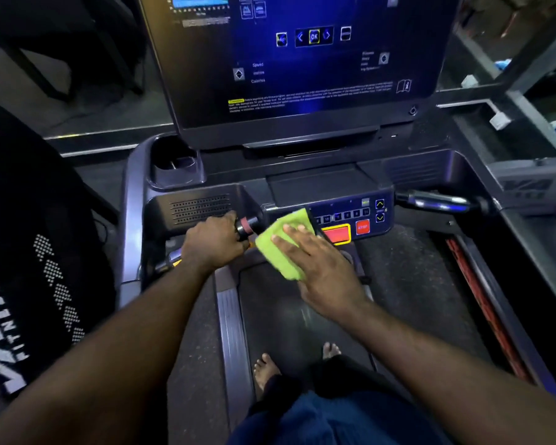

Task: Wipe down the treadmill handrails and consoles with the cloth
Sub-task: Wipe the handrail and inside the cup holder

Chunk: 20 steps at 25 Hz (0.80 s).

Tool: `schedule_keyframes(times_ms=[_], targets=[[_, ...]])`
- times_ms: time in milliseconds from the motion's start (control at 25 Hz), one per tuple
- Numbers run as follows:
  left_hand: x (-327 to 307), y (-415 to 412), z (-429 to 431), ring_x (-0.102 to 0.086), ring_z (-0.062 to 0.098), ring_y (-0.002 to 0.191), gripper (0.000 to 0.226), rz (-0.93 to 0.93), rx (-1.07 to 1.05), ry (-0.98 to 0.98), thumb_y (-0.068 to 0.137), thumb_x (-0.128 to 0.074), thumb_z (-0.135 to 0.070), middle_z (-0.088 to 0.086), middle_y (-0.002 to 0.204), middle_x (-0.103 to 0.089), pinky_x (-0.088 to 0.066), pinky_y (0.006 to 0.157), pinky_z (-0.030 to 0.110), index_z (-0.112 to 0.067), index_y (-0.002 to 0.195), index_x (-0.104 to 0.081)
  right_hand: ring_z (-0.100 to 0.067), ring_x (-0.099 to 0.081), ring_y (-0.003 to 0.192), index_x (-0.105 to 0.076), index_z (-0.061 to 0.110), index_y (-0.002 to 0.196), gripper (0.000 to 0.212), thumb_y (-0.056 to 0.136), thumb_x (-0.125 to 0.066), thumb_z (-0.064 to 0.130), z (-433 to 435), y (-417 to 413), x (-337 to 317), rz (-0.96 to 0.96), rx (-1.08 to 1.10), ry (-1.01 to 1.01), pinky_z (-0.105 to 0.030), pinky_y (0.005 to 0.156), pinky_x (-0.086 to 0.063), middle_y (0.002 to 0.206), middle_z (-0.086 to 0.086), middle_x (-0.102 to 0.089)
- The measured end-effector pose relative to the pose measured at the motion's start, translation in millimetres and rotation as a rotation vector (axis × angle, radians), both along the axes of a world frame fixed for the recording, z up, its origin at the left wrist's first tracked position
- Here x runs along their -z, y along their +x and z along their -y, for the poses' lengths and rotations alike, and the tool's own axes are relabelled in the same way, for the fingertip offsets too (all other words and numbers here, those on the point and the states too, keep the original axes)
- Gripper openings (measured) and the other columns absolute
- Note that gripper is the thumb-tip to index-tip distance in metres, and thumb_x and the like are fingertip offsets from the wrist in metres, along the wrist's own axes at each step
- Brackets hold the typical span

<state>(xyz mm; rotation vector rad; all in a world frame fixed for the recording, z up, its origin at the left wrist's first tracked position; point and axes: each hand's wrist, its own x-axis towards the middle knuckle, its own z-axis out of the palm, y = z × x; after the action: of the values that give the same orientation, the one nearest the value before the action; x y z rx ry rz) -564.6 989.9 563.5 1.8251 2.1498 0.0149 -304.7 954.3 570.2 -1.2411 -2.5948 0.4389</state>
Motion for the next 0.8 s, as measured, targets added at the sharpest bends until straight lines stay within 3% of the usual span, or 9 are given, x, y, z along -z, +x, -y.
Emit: schedule_keyframes(times_ms=[80, 200, 280, 360, 560, 640, 720, 800], targets=[[0.9, 2.5, 11.3, -0.061, 0.037, 0.119, 0.072, 0.14, -0.007, 0.122, 0.076, -0.075, -0.052, 0.01, 0.13, -0.063, -0.05, 0.096, 0.045, -0.021, 0.136, -0.049, -0.023, -0.046, 0.147, -0.048, 0.03, 0.156, 0.093, 0.069, -0.068, 0.006, 2.3, 32.7, -9.8, -0.059, -0.002, 0.034, -0.047, 0.115, -0.045, 0.163, 0.003, -0.045], [8.2, 28.8, 29.3, -0.022, 0.038, 0.157, 0.118, 0.095, 0.168, 0.393, 0.069, -0.074, -0.049, 0.017, 0.169, -0.023, -0.021, 0.128, 0.048, -0.005, 0.164, -0.02, -0.03, -0.048, 0.144, -0.047, 0.026, 0.158, 0.094, 0.07, -0.071, 0.003, -40.4, 73.5, -30.7, -0.198, 0.265, 0.142, -0.047, 0.118, -0.043, 0.161, -0.005, -0.048], [13.4, 61.6, 37.0, -0.002, 0.04, 0.161, 0.131, -0.017, 0.326, 0.363, 0.066, -0.078, -0.05, 0.016, 0.175, 0.0, -0.015, 0.129, 0.058, -0.006, 0.168, -0.007, -0.035, -0.035, 0.152, -0.034, 0.035, 0.163, 0.103, 0.073, -0.073, 0.005, -67.4, 90.3, -33.5, -0.084, 0.329, 0.116, -0.049, 0.121, -0.037, 0.17, -0.005, -0.032], [19.6, 97.5, 44.6, 0.012, 0.045, 0.16, 0.137, -0.098, 0.317, 0.288, 0.063, -0.08, -0.052, 0.016, 0.175, 0.01, -0.012, 0.127, 0.065, -0.009, 0.168, -0.002, -0.037, -0.027, 0.156, -0.023, 0.043, 0.165, 0.111, 0.074, -0.073, 0.004, -69.2, 104.3, -19.3, 0.043, 0.267, 0.087, -0.05, 0.12, -0.039, 0.174, -0.003, -0.02], [25.8, 131.8, 75.4, 0.028, 0.034, 0.157, 0.128, -0.138, 0.207, 0.045, 0.078, -0.073, -0.052, 0.008, 0.171, 0.029, -0.005, 0.128, 0.06, -0.019, 0.166, 0.014, -0.032, -0.037, 0.151, -0.028, 0.049, 0.162, 0.109, 0.071, -0.064, 0.0, -26.3, 139.6, 4.7, 0.051, 0.117, -0.101, -0.045, 0.113, -0.048, 0.171, 0.002, -0.026], [15.0, 136.1, 93.0, 0.016, 0.029, 0.161, 0.115, -0.068, 0.22, -0.092, 0.088, -0.072, -0.049, 0.007, 0.174, 0.019, -0.009, 0.129, 0.051, -0.022, 0.167, 0.006, -0.028, -0.048, 0.143, -0.04, 0.049, 0.157, 0.097, 0.071, -0.062, 0.008, -29.8, 148.0, -3.3, -0.012, 0.1, -0.205, -0.043, 0.11, -0.05, 0.164, 0.005, -0.041], [-2.4, 144.3, 127.4, -0.022, 0.025, 0.16, 0.088, 0.135, 0.125, -0.104, 0.09, -0.076, -0.039, 0.009, 0.173, -0.022, -0.024, 0.126, 0.036, -0.015, 0.163, -0.034, -0.025, -0.06, 0.132, -0.048, 0.055, 0.148, 0.088, 0.069, -0.056, 0.018, -24.6, 147.3, -16.7, -0.032, 0.049, -0.347, -0.044, 0.103, -0.054, 0.151, 0.009, -0.058], [-23.3, 153.0, 172.2, -0.058, 0.022, 0.137, 0.053, 0.231, -0.062, 0.027, 0.087, -0.081, -0.025, 0.007, 0.148, -0.062, -0.041, 0.114, 0.027, -0.011, 0.137, -0.068, -0.025, -0.066, 0.123, -0.049, 0.058, 0.143, 0.083, 0.067, -0.054, 0.024, -13.7, 138.4, -26.9, -0.062, -0.025, -0.424, -0.044, 0.097, -0.058, 0.138, 0.01, -0.068]])
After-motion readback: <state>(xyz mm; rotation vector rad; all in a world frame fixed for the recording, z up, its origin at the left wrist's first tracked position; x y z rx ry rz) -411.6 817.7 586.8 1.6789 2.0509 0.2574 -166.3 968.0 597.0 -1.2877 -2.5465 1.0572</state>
